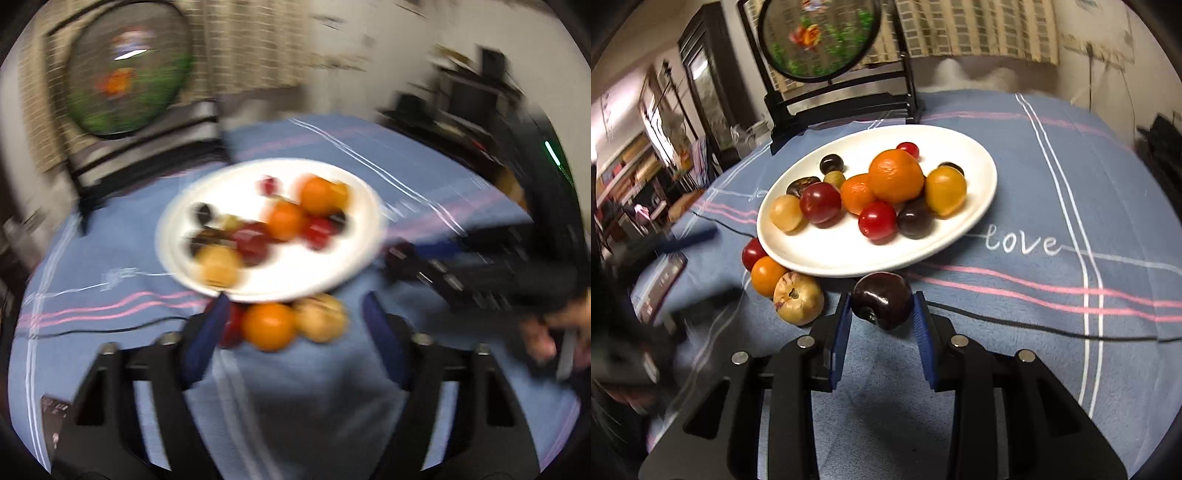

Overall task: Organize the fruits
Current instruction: 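Place a dark plum with the right tool while the left tool places the speckled pear-melon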

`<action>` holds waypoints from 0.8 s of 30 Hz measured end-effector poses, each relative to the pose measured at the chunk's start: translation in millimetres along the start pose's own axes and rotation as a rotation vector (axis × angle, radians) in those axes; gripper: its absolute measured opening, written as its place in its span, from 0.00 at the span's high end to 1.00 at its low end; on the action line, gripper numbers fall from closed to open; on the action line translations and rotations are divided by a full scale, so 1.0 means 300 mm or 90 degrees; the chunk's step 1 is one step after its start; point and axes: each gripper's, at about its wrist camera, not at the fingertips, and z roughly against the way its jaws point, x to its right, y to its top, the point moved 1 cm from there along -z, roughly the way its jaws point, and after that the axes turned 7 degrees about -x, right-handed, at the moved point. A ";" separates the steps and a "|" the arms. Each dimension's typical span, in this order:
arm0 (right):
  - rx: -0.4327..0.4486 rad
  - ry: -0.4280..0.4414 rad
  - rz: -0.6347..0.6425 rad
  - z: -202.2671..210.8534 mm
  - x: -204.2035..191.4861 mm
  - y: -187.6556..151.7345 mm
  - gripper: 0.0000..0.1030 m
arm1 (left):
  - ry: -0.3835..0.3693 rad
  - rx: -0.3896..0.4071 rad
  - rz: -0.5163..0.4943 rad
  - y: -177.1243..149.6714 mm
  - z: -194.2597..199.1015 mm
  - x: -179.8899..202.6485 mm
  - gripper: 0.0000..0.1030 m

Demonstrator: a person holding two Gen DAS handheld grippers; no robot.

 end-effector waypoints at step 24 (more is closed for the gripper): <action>0.032 0.019 -0.012 0.064 -0.004 0.008 0.67 | 0.060 -0.097 -0.084 0.002 -0.192 0.126 0.54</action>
